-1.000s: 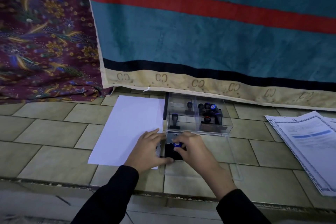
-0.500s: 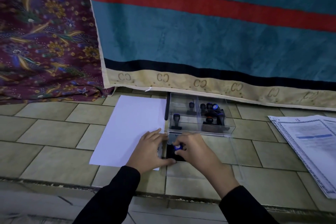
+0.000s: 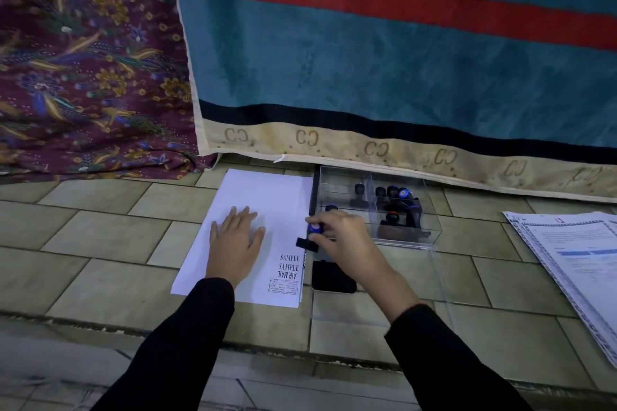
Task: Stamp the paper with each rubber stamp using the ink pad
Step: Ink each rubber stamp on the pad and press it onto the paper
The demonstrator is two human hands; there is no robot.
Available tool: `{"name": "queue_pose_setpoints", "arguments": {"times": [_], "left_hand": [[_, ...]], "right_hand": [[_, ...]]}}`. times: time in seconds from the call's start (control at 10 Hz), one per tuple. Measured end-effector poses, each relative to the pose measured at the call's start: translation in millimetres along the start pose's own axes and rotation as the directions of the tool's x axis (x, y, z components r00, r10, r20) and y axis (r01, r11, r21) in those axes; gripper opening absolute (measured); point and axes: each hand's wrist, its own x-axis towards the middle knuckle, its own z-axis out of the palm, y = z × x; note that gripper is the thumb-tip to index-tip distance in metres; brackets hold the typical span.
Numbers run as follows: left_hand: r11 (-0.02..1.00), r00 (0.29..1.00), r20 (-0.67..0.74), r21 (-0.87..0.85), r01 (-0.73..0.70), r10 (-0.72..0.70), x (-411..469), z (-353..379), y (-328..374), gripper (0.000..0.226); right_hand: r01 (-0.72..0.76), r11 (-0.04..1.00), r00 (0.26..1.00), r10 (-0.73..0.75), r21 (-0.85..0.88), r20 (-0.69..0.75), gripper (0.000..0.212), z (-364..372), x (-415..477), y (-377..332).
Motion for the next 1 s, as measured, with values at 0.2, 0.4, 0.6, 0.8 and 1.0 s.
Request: {"name": "queue_pose_setpoints", "arguments": {"times": [0.2, 0.4, 0.6, 0.8, 1.0], "left_hand": [[0.995, 1.0, 0.02, 0.1, 0.015, -0.017, 0.3, 13.1, -3.2, 0.047], [0.996, 1.0, 0.001, 0.089, 0.017, -0.017, 0.8, 14.0, -3.8, 0.047], [0.996, 1.0, -0.009, 0.083, 0.017, -0.017, 0.8, 14.1, -3.0, 0.046], [0.996, 1.0, -0.012, 0.091, 0.02, -0.019, -0.5, 13.3, -1.8, 0.046], [0.989, 0.996, 0.002, 0.118, 0.086, -0.087, 5.8, 9.8, 8.4, 0.046]], "right_hand": [[0.039, 0.993, 0.992, -0.026, -0.111, 0.12, 0.029, 24.8, 27.2, -3.7], [0.057, 0.984, 0.986, -0.028, -0.17, 0.167, 0.03, 31.3, 32.0, -1.2], [0.093, 0.972, 0.975, -0.046, -0.214, 0.218, 0.027, 34.3, 34.1, -2.6], [0.108, 0.967, 0.973, -0.055, -0.232, 0.226, 0.026, 38.3, 28.6, -1.6], [0.078, 0.97, 0.981, -0.034, -0.229, 0.191, 0.021, 42.0, 31.2, -2.7]]}}
